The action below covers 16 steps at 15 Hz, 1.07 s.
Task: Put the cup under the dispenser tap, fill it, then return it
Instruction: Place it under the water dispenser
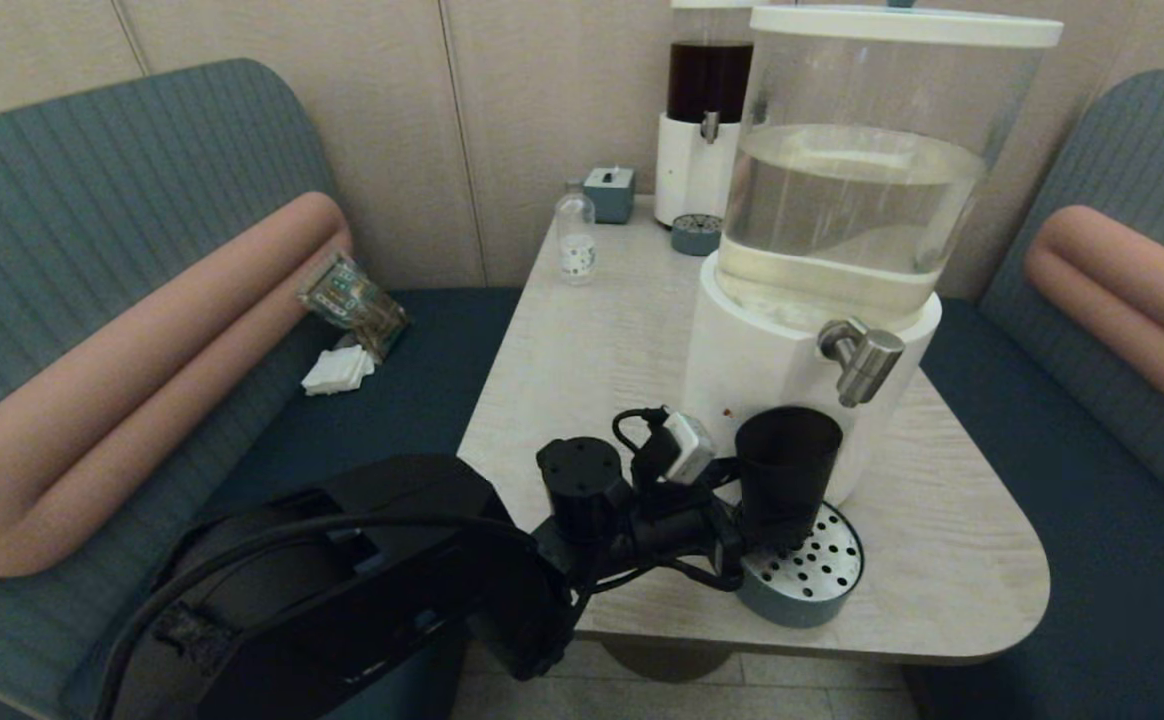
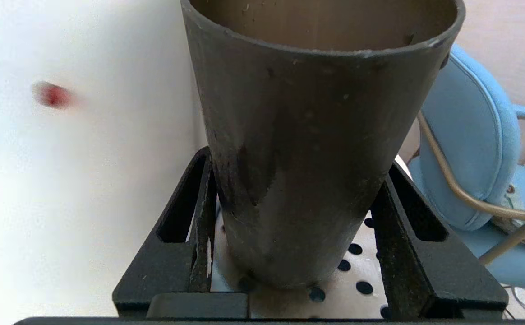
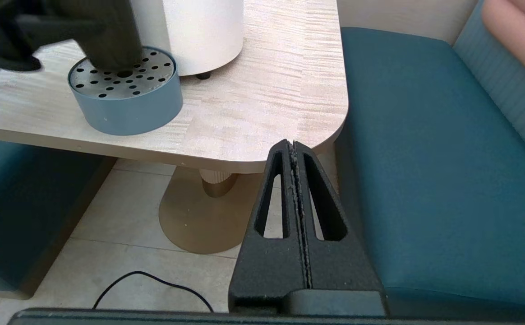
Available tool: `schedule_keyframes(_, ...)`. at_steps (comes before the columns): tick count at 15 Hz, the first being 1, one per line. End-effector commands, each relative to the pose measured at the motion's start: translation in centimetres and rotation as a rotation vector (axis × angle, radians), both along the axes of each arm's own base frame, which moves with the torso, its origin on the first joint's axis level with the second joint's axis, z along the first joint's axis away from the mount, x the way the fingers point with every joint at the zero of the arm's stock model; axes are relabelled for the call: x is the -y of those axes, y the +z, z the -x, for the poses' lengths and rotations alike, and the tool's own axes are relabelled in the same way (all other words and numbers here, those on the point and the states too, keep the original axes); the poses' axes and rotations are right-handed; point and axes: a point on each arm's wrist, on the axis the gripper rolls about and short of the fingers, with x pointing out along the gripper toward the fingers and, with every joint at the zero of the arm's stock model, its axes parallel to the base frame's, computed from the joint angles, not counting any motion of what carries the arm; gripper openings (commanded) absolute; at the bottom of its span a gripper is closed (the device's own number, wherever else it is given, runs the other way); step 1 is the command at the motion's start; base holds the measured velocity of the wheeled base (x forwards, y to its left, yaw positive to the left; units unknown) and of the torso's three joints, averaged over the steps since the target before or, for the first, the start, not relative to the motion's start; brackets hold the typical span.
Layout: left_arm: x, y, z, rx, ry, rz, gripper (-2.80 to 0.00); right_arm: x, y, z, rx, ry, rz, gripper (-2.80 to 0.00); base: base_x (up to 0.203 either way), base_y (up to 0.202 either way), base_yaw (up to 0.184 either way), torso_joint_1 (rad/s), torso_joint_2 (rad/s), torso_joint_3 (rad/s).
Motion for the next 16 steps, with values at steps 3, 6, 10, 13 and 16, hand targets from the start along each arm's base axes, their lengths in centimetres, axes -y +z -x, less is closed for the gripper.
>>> schedule_keyframes(3, 1.0, -1.6, 0.1, -0.009, -0.021, -0.007, -2.80, 0.0, -0.4, -0.1, -0.014, 0.002, 0.000, -2.80, 0.000, 0.000, 0.000, 0.000, 0.00, 0.000)
schedule_keyframes(6, 1.2, -1.8, 0.2, -0.012, -0.026, -0.009, -2.80, 0.0, -0.4, -0.1, -0.014, 0.000, 0.000, -2.80, 0.000, 0.000, 0.000, 0.000, 0.00, 0.000)
schedule_keyframes(10, 1.2, -2.2, 0.4, -0.019, -0.029, -0.019, -2.80, 0.0, -0.4, -0.1, -0.014, 0.000, 0.000, -2.80, 0.000, 0.000, 0.000, 0.000, 0.00, 0.000)
schedule_keyframes(13, 1.2, -2.5, 0.7, -0.027, -0.032, -0.029, 0.00, 0.0, -0.4, -0.1, -0.013, 0.000, 0.000, -2.80, 0.000, 0.000, 0.000, 0.000, 0.00, 0.000)
schedule_keyframes(16, 1.5, -2.0, 0.9, -0.018, -0.041, -0.018, 0.00, 0.0, -0.4, -0.1, -0.013, 0.000, 0.000, -2.80, 0.000, 0.000, 0.000, 0.000, 0.00, 0.000)
